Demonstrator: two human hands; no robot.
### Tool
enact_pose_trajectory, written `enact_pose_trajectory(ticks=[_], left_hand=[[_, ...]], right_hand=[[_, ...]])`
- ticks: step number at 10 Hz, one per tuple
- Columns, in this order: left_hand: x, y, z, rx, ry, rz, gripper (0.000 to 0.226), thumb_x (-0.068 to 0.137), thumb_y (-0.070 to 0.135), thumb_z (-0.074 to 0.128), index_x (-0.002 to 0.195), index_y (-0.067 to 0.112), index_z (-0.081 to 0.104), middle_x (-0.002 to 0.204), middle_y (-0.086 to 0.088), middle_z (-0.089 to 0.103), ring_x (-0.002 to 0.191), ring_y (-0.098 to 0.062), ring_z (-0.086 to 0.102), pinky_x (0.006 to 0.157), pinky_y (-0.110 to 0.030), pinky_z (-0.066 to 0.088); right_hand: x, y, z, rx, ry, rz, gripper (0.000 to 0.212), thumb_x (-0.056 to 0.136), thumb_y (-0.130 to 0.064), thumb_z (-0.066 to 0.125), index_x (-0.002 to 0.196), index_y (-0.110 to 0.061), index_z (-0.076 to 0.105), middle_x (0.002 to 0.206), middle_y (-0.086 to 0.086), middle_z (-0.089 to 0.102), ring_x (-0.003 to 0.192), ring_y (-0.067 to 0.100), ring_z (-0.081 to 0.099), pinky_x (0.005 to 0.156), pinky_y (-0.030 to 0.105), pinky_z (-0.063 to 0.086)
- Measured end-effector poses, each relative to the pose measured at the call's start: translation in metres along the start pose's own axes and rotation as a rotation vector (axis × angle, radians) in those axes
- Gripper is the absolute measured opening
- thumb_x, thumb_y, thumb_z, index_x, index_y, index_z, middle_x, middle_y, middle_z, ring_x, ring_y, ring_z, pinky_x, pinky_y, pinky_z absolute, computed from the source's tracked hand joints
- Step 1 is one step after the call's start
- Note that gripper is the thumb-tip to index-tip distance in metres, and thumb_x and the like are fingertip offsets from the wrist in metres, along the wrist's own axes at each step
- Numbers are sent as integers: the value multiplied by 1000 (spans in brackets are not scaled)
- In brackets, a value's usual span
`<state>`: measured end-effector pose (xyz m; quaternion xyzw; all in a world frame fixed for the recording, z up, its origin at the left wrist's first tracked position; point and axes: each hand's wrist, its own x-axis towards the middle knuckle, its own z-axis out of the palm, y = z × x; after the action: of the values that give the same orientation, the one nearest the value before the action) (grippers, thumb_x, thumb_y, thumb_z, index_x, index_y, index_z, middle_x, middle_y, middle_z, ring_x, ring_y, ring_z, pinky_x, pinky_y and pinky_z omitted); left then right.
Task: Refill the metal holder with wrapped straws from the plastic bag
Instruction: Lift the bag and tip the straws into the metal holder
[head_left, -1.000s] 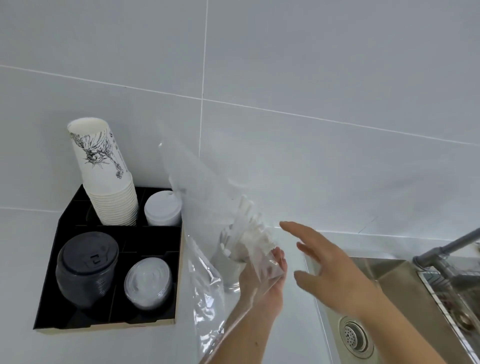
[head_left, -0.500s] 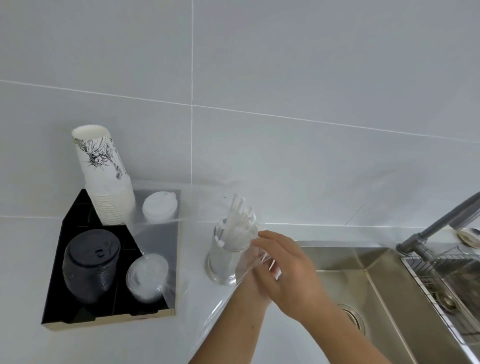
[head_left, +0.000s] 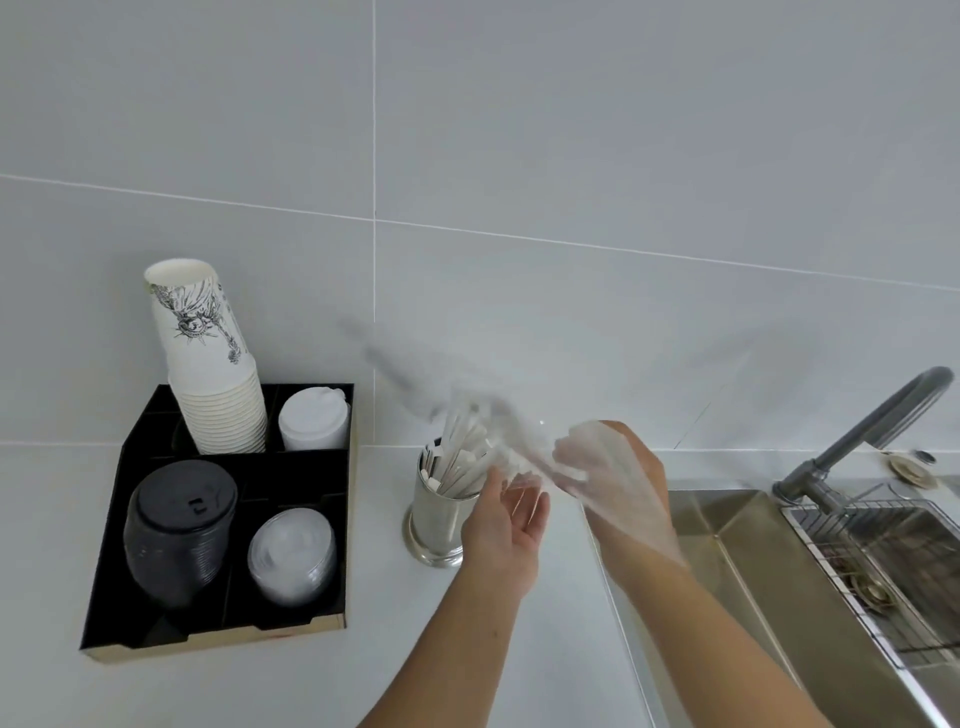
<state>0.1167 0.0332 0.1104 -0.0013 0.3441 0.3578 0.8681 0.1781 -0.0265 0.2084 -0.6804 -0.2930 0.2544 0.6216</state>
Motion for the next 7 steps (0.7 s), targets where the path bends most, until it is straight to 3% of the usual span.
enact_pose_trajectory(ticks=[1, 2, 3, 4, 5, 6, 7], left_hand=[[1, 1, 3, 4, 7, -28, 19, 95, 17, 60, 97, -1, 65, 86, -12, 76, 73, -16, 75, 58, -25, 60], [1, 0, 3, 2, 7, -31, 19, 95, 15, 61, 95, -3, 67, 79, -10, 78, 72, -16, 75, 56, -25, 59], [1, -1, 4, -4, 30, -33, 19, 94, 14, 63, 95, -4, 67, 90, -13, 77, 74, -16, 76, 57, -26, 60], [1, -1, 3, -15, 35, -38, 19, 94, 15, 63, 95, -4, 67, 93, -15, 77, 78, -18, 75, 59, -27, 61], [1, 0, 3, -51, 15, -38, 19, 90, 16, 68, 94, -3, 69, 87, -14, 76, 86, -20, 73, 62, -29, 61], [2, 3, 6, -85, -2, -38, 24, 88, 20, 70, 96, -3, 68, 90, -15, 74, 90, -22, 71, 67, -31, 61], [5, 4, 6, -119, 2, -35, 31, 95, 25, 61, 97, -5, 65, 99, -17, 71, 94, -24, 69, 72, -34, 59]], right_hand=[[4, -3, -9, 85, 67, 146, 5, 72, -23, 68, 68, -21, 67, 82, 9, 68, 79, 18, 70, 65, 32, 59], [3, 2, -19, 156, 100, 32, 18, 64, -42, 67, 78, -32, 70, 90, 3, 73, 83, 15, 72, 67, 32, 58], [0, -8, -21, 120, 124, -67, 16, 72, -43, 66, 87, -38, 70, 91, -4, 73, 87, 10, 72, 70, 30, 60], [0, -18, -23, 145, 177, -89, 13, 90, -28, 64, 79, -29, 70, 88, -3, 73, 85, 11, 71, 74, 37, 60], [2, -25, -27, 222, 181, -75, 19, 96, -19, 58, 80, -23, 70, 83, -2, 73, 82, 12, 71, 72, 41, 62], [0, -35, -33, 270, 160, -34, 18, 97, -18, 57, 83, -20, 68, 86, 1, 73, 85, 16, 71, 80, 50, 60], [-1, -41, -32, 263, 101, -25, 18, 98, -20, 56, 86, -21, 69, 90, 4, 74, 91, 19, 71, 85, 53, 58]])
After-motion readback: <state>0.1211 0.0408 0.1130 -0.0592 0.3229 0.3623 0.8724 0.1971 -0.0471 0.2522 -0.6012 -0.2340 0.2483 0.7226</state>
